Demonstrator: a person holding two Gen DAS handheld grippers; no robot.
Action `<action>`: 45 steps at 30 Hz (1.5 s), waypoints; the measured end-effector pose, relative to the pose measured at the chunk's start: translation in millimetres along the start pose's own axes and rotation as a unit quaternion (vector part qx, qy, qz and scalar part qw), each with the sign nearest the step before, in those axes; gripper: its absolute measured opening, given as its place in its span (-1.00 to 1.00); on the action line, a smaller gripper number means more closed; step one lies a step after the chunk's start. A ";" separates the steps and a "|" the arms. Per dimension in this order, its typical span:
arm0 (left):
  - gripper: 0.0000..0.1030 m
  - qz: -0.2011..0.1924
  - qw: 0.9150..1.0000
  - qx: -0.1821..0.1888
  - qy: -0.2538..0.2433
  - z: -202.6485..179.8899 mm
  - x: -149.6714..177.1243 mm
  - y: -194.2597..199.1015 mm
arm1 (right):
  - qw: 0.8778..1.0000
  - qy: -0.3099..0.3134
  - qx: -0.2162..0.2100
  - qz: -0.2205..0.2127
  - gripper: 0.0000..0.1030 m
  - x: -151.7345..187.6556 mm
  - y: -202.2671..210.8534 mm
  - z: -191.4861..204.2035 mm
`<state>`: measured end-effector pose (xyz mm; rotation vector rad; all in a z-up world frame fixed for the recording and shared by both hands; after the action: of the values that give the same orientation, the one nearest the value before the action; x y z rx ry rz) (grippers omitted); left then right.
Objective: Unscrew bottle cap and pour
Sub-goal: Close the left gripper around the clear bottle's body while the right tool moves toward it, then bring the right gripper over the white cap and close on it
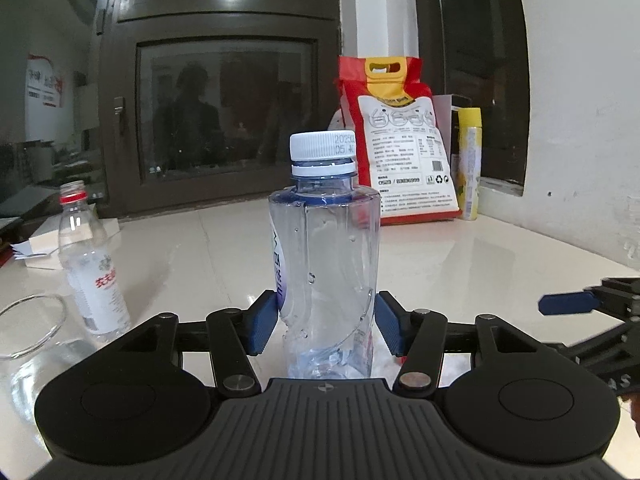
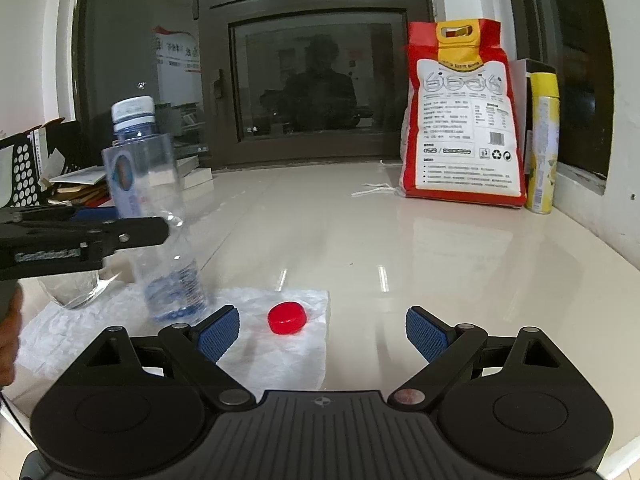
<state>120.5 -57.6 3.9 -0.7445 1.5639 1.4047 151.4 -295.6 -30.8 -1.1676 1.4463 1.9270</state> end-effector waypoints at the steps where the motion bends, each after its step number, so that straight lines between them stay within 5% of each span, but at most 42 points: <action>1: 0.10 0.002 1.000 0.000 0.001 0.6 1.6 4.1 | 1.000 0.001 -0.001 0.000 0.80 0.0 -0.2 1.0; 16: 0.10 0.025 0.999 -0.003 0.034 10.9 32.7 50.9 | 0.999 0.007 -0.044 -0.003 0.80 -4.2 1.8 19.8; 22: 0.10 0.016 1.000 -0.016 0.007 3.8 39.2 54.7 | 0.997 0.019 -0.077 -0.023 0.80 -15.7 16.5 32.9; 45: 0.10 -0.002 1.000 -0.023 0.006 2.2 42.9 53.8 | 0.970 0.095 -0.201 -0.098 0.69 -77.9 62.2 118.0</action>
<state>55.2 -40.5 -10.2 -0.7840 1.5425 1.4406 103.6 -197.3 78.3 -1.6491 0.9990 2.0672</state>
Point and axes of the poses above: each gripper's, at about its wrist camera, not at the fingertips, and y roughly against the way its jaws point, z to its left, x to its underside, the point moved 5 cm from there along -y, roughly the way its jaws point, and after that the axes turned 7 degrees about z, right-handed, at the moved point
